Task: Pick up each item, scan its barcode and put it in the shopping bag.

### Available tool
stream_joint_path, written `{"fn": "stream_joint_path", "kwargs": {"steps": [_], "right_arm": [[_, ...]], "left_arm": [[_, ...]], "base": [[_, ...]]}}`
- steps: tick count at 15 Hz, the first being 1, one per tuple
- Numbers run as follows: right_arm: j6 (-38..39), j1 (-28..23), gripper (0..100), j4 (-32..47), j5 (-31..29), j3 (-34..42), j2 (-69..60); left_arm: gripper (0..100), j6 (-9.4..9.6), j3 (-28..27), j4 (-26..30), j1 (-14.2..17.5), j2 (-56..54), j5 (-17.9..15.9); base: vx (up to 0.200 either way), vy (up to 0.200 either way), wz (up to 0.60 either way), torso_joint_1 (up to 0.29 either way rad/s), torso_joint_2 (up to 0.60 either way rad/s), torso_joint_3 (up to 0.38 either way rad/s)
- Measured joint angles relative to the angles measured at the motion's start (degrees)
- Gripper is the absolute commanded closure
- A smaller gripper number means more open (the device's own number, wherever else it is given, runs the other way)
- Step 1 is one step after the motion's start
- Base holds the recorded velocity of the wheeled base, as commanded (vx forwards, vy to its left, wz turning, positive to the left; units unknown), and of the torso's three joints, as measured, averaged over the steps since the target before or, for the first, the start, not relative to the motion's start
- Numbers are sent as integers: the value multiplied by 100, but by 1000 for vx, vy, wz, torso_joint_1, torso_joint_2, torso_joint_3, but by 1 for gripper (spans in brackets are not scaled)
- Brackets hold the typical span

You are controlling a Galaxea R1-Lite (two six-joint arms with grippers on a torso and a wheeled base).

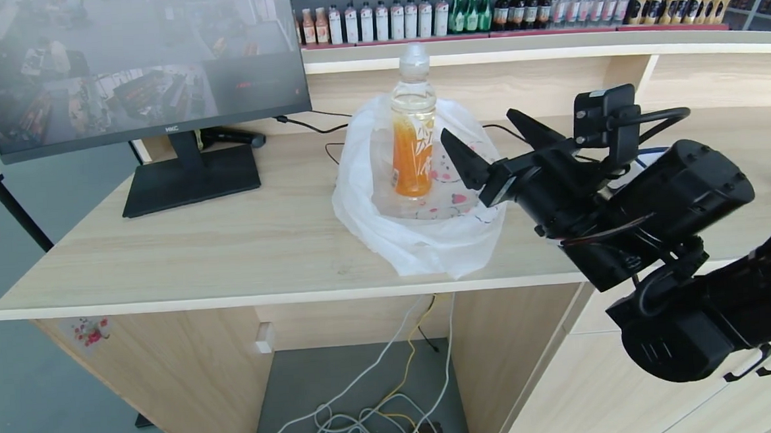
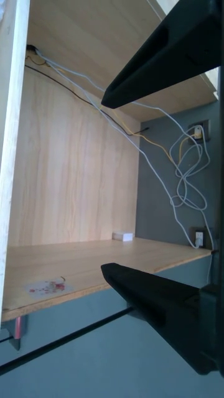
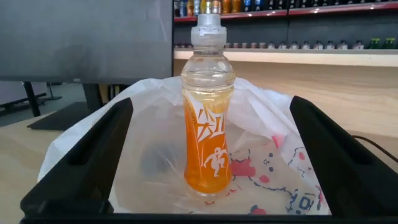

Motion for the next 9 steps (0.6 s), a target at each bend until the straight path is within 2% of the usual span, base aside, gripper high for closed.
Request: {"fn": "stream_joint_path", "kwargs": {"steps": [3,9], "right_arm": [[-38,80,0,-33,-13,49,-100],[-44,207,0,17,-35,208,-15]], "left_arm": [[0,-13,0,0,0,0,0],[0,-33,0,0,10,0,0]], "base": [[0,0,0,0,0,0],[0,-200,0,10,5,3]]}}
